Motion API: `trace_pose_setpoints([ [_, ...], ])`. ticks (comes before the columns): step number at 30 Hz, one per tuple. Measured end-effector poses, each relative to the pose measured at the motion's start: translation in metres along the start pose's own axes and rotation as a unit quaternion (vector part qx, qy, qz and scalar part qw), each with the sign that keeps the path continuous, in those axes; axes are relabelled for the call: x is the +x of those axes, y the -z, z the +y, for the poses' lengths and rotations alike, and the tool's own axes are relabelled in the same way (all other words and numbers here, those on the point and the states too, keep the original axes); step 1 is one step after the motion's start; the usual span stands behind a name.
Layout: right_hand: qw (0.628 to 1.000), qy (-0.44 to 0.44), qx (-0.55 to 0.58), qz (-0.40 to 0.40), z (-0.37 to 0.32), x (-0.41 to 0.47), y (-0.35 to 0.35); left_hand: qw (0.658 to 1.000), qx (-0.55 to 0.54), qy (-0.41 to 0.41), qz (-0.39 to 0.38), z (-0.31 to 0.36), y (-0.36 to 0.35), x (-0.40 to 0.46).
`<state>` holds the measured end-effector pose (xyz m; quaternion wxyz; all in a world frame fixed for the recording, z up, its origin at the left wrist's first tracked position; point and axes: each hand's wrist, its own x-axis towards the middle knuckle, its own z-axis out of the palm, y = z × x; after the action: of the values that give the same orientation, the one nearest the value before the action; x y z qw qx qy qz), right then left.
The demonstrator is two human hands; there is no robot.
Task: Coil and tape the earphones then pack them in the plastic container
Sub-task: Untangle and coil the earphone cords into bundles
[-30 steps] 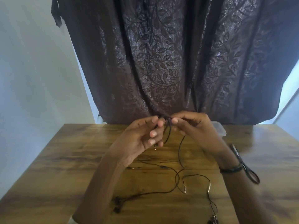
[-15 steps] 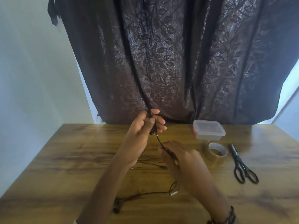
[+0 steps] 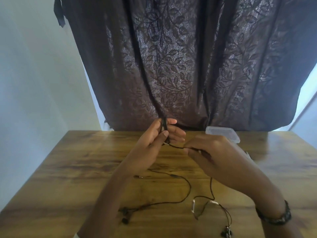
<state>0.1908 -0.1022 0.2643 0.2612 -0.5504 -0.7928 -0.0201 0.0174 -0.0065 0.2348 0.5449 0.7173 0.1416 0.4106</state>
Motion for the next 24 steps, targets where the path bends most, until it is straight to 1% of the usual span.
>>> trace_pose_setpoints([
  [3,1.000,-0.010,-0.003,-0.006,-0.001,-0.003,0.002,0.999,-0.031,0.004,-0.015,0.002,0.004,0.000],
  [8,1.000,-0.003,-0.011,-0.003,-0.009,0.005,0.002,0.998,0.022,0.017,-0.054,0.000,0.000,-0.001],
  [10,1.000,0.007,0.004,0.019,-0.011,0.011,0.001,0.997,0.031,0.025,-0.071,-0.001,-0.004,-0.003],
  [12,0.998,0.004,0.017,0.059,-0.009,0.017,0.005,0.996,-0.016,0.042,-0.081,0.003,-0.008,-0.003],
  [14,0.995,0.004,0.056,0.077,-0.004,0.022,0.009,0.990,-0.088,0.074,-0.083,0.007,-0.010,-0.002],
  [16,0.992,0.026,0.095,0.076,0.002,0.027,0.012,0.983,-0.116,0.099,-0.097,0.010,-0.009,-0.001],
  [18,0.987,0.034,0.134,0.086,0.007,0.031,0.011,0.987,-0.096,0.090,-0.096,0.011,-0.008,-0.003],
  [20,0.971,0.015,0.217,0.099,0.011,0.034,0.007,0.989,-0.090,0.075,-0.087,0.011,-0.008,-0.007],
  [22,0.954,0.002,0.283,0.100,0.016,0.035,0.001,0.987,-0.119,0.069,-0.084,0.012,-0.008,-0.007],
  [24,0.941,-0.001,0.331,0.075,0.021,0.032,-0.010,0.980,-0.164,0.068,-0.086,0.012,-0.008,-0.006],
])
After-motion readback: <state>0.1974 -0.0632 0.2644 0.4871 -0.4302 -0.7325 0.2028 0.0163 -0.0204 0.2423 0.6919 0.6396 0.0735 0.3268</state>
